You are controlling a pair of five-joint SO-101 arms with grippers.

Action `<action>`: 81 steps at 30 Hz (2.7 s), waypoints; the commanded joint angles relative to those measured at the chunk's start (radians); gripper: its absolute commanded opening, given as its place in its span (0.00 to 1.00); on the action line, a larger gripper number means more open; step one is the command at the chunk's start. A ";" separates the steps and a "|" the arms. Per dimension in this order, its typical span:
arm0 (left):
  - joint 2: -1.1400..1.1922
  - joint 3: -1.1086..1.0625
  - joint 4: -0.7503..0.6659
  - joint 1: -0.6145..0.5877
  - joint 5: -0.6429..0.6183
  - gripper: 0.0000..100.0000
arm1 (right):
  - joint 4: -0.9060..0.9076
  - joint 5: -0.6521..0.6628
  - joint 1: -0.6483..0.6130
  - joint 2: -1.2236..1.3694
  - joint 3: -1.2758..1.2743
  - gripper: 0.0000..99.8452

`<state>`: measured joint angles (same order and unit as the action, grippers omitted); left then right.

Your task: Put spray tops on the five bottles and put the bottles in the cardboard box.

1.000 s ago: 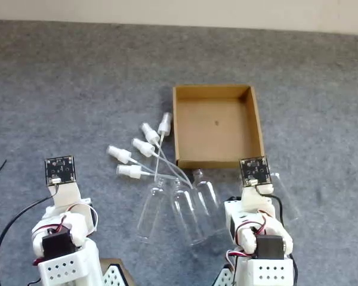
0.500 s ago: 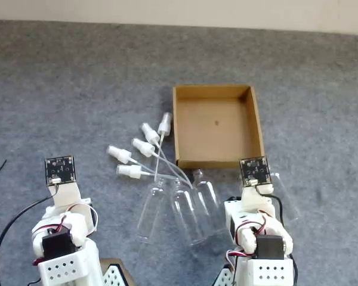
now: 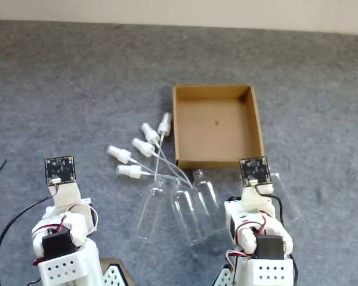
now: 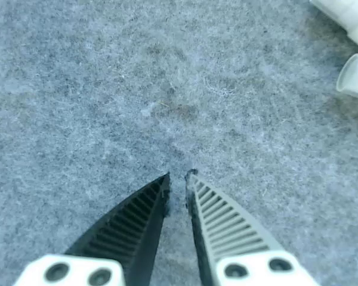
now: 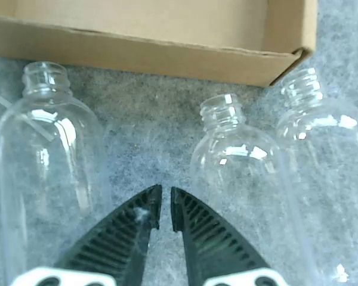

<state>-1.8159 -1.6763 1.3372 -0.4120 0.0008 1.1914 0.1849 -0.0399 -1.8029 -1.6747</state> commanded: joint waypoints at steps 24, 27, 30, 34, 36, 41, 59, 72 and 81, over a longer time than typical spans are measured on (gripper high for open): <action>0.002 -0.019 0.005 -0.015 0.003 0.05 | 0.004 0.006 -0.001 0.001 -0.160 0.01; 0.002 -0.019 0.005 -0.015 0.003 0.05 | 0.004 0.006 -0.001 0.001 -0.160 0.01; 0.002 -0.019 0.005 -0.015 0.003 0.05 | 0.004 0.006 -0.001 0.001 -0.160 0.01; 0.002 -0.019 0.005 -0.015 0.003 0.05 | 0.004 0.006 -0.001 0.001 -0.160 0.01; 0.002 -0.019 0.005 -0.015 0.003 0.05 | 0.004 0.006 -0.001 0.001 -0.160 0.01; 0.002 -0.019 0.005 -0.015 0.003 0.05 | 0.004 0.006 -0.001 0.001 -0.160 0.01; 0.002 -0.019 0.005 -0.015 0.003 0.05 | 0.004 0.006 -0.001 0.001 -0.160 0.01; 0.002 -0.019 0.005 -0.015 0.003 0.05 | 0.004 0.006 -0.001 0.001 -0.160 0.01; 0.002 -0.019 0.005 -0.015 0.003 0.05 | 0.004 0.006 -0.001 0.001 -0.160 0.01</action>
<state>-1.8159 -1.6763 1.3372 -0.4120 0.0008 1.1914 0.1849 -0.0399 -1.8029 -1.6747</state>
